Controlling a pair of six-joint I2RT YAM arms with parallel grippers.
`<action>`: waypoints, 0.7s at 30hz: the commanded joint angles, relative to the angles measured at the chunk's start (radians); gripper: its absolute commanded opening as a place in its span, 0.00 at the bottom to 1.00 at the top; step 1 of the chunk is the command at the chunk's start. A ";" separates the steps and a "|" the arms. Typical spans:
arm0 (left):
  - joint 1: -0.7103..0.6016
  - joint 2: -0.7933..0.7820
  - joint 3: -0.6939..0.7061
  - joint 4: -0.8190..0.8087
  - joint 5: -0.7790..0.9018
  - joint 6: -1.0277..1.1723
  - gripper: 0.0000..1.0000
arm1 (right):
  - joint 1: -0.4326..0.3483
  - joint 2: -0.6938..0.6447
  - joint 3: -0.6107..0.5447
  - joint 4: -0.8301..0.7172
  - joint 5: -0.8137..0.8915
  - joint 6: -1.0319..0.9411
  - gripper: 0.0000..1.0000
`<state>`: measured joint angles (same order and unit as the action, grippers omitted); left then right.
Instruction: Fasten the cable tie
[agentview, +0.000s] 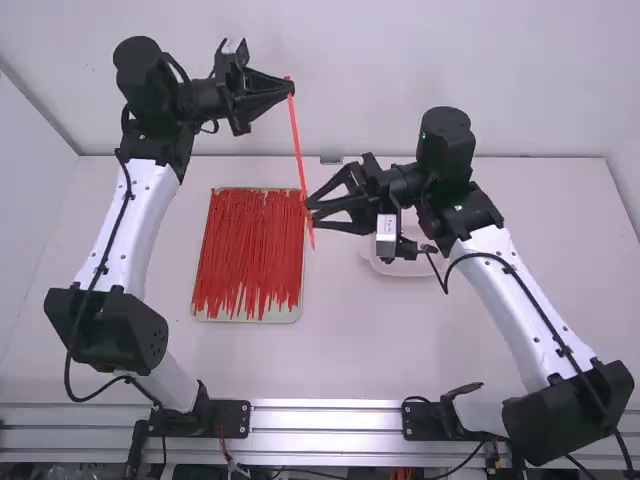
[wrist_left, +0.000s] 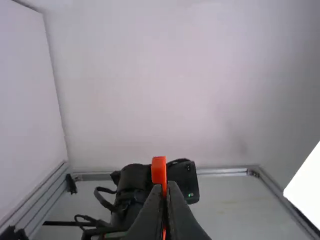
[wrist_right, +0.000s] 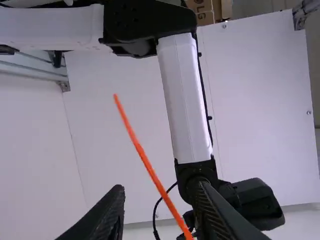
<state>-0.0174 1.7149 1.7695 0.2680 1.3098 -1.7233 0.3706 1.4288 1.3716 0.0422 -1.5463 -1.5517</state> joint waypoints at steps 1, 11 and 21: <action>-0.010 0.000 0.003 -0.008 -0.047 0.030 0.02 | -0.013 0.007 0.023 0.002 -0.014 -0.001 0.32; -0.006 0.000 0.003 -0.058 -0.053 0.075 0.02 | -0.011 0.007 0.023 0.002 -0.013 0.003 0.06; -0.016 0.000 0.003 -0.107 0.011 0.266 0.02 | -0.025 0.007 0.023 0.003 0.006 0.154 0.00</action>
<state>-0.0200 1.7149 1.7695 0.1791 1.2728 -1.5726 0.3519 1.4288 1.3716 0.0422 -1.5482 -1.4918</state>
